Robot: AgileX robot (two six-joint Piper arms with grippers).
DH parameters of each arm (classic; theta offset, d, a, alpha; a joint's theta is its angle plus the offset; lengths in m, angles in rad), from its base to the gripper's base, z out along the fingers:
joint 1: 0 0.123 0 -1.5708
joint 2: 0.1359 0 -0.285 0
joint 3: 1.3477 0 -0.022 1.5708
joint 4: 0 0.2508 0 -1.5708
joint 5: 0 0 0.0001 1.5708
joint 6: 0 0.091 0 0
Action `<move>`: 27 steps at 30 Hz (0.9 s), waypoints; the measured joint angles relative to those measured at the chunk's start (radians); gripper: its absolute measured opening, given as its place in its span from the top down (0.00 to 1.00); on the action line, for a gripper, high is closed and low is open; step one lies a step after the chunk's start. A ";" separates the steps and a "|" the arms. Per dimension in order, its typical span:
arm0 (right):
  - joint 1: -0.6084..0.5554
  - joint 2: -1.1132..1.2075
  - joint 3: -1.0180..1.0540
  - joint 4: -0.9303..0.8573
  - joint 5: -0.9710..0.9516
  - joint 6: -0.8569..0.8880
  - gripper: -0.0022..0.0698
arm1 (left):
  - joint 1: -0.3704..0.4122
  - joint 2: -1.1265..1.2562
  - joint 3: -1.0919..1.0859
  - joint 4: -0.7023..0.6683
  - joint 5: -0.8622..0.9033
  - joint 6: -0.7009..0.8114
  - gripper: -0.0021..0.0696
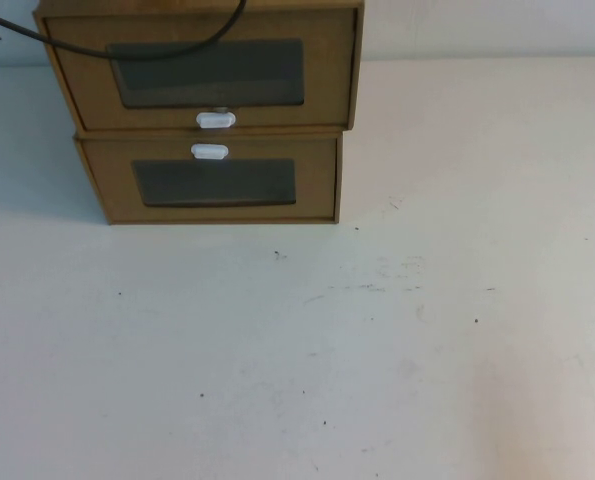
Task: Open the shoe box
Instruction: 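Pull the top drawer of the cardboard box fully open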
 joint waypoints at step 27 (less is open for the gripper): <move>0.446 1.269 -1.086 -0.453 0.578 -0.223 0.99 | 0.001 0.000 0.000 -0.006 0.000 0.002 0.98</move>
